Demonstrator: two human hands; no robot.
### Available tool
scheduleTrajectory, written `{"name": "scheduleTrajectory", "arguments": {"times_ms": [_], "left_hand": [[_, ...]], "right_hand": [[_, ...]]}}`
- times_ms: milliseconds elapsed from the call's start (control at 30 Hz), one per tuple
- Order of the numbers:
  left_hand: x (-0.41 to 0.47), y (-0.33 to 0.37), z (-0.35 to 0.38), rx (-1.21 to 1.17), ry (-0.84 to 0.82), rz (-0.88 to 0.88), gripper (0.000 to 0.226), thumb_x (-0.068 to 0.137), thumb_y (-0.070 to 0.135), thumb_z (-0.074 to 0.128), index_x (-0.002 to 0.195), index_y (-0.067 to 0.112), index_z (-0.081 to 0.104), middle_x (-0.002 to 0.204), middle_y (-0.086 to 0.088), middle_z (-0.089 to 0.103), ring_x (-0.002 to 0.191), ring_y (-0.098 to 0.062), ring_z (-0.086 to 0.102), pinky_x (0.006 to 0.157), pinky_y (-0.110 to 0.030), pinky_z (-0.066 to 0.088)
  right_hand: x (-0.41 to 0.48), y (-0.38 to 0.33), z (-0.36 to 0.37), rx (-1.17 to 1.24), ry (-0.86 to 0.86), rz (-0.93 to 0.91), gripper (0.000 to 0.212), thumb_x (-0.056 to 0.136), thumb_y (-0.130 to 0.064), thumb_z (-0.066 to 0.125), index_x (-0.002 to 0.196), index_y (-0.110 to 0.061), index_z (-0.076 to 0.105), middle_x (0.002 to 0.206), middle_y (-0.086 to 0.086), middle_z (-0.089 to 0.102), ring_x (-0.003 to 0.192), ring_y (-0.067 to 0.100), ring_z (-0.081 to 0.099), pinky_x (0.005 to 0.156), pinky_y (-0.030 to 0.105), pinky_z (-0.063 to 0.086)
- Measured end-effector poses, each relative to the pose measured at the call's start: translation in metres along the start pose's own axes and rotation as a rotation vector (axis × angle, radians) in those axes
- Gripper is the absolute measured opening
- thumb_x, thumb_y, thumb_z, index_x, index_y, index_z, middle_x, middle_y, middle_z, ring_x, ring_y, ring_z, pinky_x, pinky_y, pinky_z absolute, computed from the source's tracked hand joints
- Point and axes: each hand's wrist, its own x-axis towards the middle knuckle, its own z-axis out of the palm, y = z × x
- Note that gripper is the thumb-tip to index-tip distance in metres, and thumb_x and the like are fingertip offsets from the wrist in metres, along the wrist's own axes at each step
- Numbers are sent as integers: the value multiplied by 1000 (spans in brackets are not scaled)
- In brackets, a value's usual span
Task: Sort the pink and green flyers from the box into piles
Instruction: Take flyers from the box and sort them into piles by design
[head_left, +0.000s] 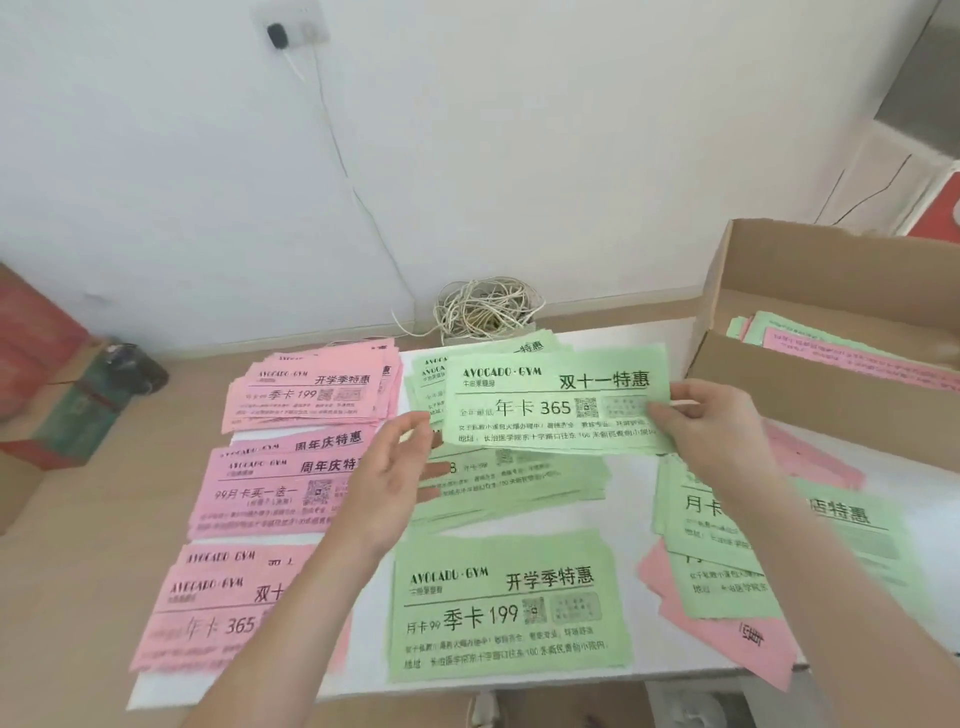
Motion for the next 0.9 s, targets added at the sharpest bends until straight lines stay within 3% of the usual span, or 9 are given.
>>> {"name": "scheduleTrajectory", "arguments": {"times_ms": [100, 167, 267, 433, 567, 667, 767, 900], "left_hand": [[30, 1, -15, 126, 42, 50, 33, 97, 31, 51, 129, 26, 46, 125, 6, 55, 106, -11, 60, 95, -38, 49], [52, -2, -27, 316, 62, 117, 41, 96, 27, 52, 136, 24, 41, 132, 10, 48, 114, -9, 51, 102, -32, 39], [86, -5, -35, 640, 51, 277, 42, 96, 21, 51, 137, 19, 43, 139, 6, 44, 128, -12, 40, 108, -29, 27], [133, -11, -21, 933, -157, 401, 42, 100, 27, 42, 142, 25, 40, 154, 1, 27, 143, -19, 19, 116, -33, 15], [157, -22, -1, 1145, -344, 431, 53, 97, 42, 44, 147, 31, 28, 159, -3, 13, 146, -22, 10, 118, -40, 9], [167, -28, 6, 1211, -382, 426, 55, 94, 47, 47, 145, 33, 30, 157, -4, 20, 144, -23, 17, 118, -44, 18], [173, -27, 8, 1206, -337, 498, 55, 90, 49, 52, 139, 30, 36, 142, 0, 38, 132, -19, 33, 110, -40, 31], [183, -24, 10, 1236, -414, 449, 70, 88, 48, 56, 146, 30, 22, 154, -8, 19, 143, -27, 15, 116, -45, 21]], "right_hand": [[35, -15, 41, -69, -27, -11, 8, 91, -10, 63, 85, -16, 66, 73, 1, 69, 57, 15, 62, 49, 22, 47], [57, -21, 65, -128, -33, -6, 13, 91, -13, 62, 79, -17, 63, 74, 6, 69, 56, 17, 60, 45, 21, 41], [88, -23, 91, -270, -21, -2, 12, 91, -22, 64, 80, -17, 67, 78, 6, 71, 64, 25, 64, 53, 27, 44], [114, -18, 120, -433, 24, 34, 15, 92, -28, 60, 87, -17, 69, 78, 3, 69, 75, 27, 64, 66, 33, 50], [118, -8, 132, -561, 49, 57, 12, 93, -25, 55, 86, -20, 63, 77, 0, 65, 77, 27, 61, 65, 34, 48], [115, 1, 135, -618, 71, 33, 21, 94, -18, 51, 113, -20, 61, 103, 2, 67, 95, 26, 59, 77, 37, 50], [106, 2, 133, -761, 89, -50, 55, 91, -13, 54, 142, -23, 37, 133, 6, 46, 120, 27, 41, 91, 37, 42], [63, -6, 126, -923, -84, -85, 56, 93, -38, 53, 144, -32, 32, 141, 1, 38, 126, 23, 35, 98, 36, 41]]}}
